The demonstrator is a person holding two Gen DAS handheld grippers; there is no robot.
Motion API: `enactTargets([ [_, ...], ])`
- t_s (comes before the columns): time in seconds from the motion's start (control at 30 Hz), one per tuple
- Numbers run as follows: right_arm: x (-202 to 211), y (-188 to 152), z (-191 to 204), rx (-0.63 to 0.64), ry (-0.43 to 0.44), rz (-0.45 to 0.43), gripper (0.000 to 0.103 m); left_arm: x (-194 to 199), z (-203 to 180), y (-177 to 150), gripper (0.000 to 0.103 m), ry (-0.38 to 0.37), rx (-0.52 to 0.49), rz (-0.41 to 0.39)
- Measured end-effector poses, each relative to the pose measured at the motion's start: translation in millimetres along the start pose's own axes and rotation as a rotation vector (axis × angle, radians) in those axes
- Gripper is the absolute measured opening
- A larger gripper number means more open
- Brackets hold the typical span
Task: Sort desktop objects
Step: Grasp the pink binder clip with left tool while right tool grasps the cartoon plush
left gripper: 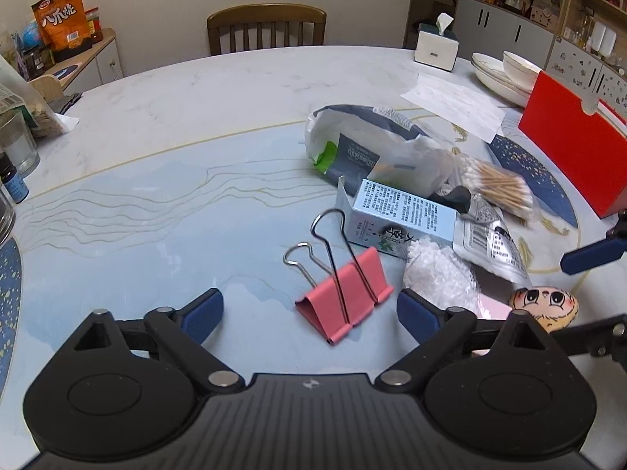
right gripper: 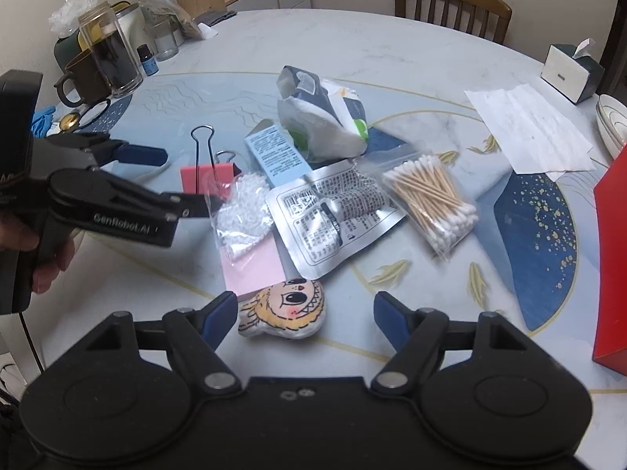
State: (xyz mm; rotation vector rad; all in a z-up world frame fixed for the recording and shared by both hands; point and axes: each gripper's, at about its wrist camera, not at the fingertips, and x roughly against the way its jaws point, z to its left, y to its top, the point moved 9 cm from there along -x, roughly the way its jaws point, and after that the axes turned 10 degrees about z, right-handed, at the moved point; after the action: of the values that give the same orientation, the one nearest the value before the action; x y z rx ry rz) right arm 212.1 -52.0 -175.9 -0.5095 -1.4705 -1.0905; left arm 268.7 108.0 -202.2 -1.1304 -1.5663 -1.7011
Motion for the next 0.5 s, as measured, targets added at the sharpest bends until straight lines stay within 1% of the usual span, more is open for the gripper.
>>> enactTargets([
  [0.1, -3.9, -0.7, 0.9, 0.001, -0.002, 0.013, 0.074, -1.0, -2.2, 2.5, 0.079, -0.016, -0.006, -0.003],
  [0.13, -4.8, -1.0, 1.2, 0.001, -0.001, 0.015, 0.074, -1.7, -3.3, 3.1, 0.071, -0.024, -0.007, -0.002],
  [0.17, -5.3, -1.0, 1.6, 0.002, 0.000, 0.017, 0.074, -2.2, -4.3, 3.7, 0.067, -0.032, -0.007, -0.002],
  [0.37, -11.7, -3.3, 2.1, 0.008, 0.004, 0.034, 0.073, -3.8, -12.0, 6.9, 0.056, -0.051, -0.027, 0.001],
  [0.5, -15.9, -6.3, 2.7, 0.018, 0.004, 0.053, 0.071, -3.3, -13.1, 6.5, 0.051, -0.058, -0.028, 0.000],
])
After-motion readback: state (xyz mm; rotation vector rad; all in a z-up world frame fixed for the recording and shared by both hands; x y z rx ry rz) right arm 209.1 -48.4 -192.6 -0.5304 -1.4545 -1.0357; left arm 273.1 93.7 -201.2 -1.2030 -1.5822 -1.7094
